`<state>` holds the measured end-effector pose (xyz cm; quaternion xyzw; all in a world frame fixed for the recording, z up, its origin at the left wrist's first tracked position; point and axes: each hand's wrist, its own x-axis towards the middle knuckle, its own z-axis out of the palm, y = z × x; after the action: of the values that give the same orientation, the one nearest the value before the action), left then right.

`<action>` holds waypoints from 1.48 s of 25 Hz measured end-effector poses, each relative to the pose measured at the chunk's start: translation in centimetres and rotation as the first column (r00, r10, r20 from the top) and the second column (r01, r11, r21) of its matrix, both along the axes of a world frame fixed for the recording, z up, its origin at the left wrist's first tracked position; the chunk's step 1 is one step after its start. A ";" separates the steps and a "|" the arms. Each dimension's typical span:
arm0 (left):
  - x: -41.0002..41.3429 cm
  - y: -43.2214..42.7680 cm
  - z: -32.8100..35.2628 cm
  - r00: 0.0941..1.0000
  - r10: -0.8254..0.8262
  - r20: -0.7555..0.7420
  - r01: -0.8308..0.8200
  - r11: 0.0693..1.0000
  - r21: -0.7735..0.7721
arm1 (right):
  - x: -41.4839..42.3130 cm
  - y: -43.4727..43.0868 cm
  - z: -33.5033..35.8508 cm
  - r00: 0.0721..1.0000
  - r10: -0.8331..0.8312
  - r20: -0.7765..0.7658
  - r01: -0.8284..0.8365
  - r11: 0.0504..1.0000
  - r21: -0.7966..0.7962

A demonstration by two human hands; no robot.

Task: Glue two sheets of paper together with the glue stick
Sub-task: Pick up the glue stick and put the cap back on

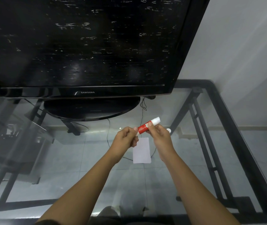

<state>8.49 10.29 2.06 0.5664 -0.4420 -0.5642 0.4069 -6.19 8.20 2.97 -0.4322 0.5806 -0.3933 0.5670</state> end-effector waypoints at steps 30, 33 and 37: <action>-0.7 -1.2 2.7 0.971 0.121 -0.205 -0.042 0.935 0.352 | -0.4 -0.8 1.0 0.998 0.065 0.022 -0.064 0.995 -0.071; -0.9 -0.6 2.2 0.971 0.122 -0.207 -0.106 0.990 0.089 | -0.5 -0.9 1.0 0.999 0.040 0.012 -0.039 0.996 -0.081; -0.8 -0.9 2.5 0.986 0.085 -0.147 -0.066 0.989 0.134 | -0.5 -0.9 1.0 0.999 0.045 0.015 -0.043 0.995 -0.088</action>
<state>7.70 9.43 4.58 0.5632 -0.3506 -0.6171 0.4232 -6.68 7.30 4.01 -0.4658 0.5482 -0.4093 0.5612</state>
